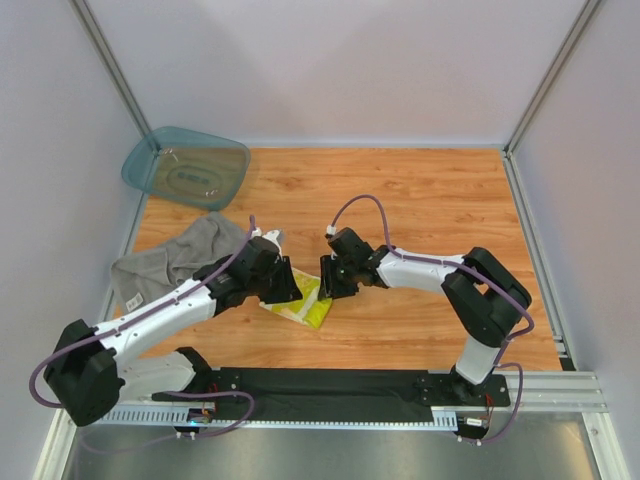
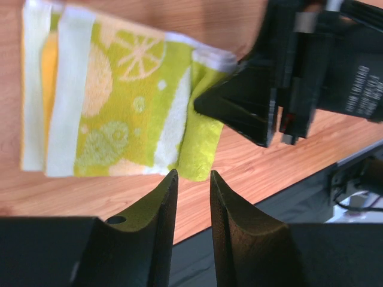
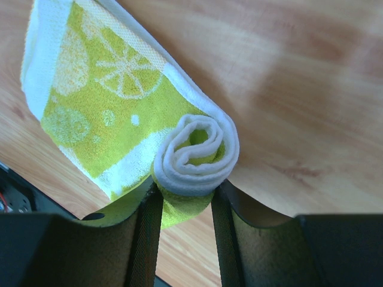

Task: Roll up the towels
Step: Roll the towel

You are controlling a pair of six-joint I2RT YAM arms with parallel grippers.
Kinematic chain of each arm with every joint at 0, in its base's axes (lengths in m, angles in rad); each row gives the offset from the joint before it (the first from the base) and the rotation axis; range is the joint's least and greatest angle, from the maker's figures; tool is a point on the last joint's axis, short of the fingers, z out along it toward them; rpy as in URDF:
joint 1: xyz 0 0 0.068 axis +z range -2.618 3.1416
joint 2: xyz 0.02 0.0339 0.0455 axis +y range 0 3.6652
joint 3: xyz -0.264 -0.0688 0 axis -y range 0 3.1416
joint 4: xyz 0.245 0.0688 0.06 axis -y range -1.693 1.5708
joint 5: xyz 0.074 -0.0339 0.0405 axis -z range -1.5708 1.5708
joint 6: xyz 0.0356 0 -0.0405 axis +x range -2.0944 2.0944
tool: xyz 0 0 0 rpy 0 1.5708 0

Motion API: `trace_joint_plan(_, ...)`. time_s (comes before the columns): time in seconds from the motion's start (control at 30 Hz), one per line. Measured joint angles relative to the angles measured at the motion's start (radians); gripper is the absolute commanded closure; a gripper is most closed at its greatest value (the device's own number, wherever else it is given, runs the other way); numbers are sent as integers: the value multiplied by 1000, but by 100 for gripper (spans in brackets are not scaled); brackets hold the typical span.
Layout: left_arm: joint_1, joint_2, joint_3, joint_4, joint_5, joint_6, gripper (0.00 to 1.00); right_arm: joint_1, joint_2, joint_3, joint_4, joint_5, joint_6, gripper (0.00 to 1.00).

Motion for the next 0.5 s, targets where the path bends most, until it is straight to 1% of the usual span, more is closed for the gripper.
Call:
trace_joint_plan(0.1, -76, -34, 22, -24, -79, 65, 66, 28, 14, 46, -84, 22, -13, 62)
trace_joint_plan(0.23, -178, -17, 23, -34, -167, 132, 66, 42, 40, 93, -153, 34, -24, 61)
trace_joint_plan(0.4, -358, 71, 27, -17, -249, 177, 66, 44, 62, 130, -202, 36, -27, 61)
trace_joint_plan(0.5, -438, 141, 49, -10, -293, 188, 65, 44, 70, 141, -215, 37, -27, 61)
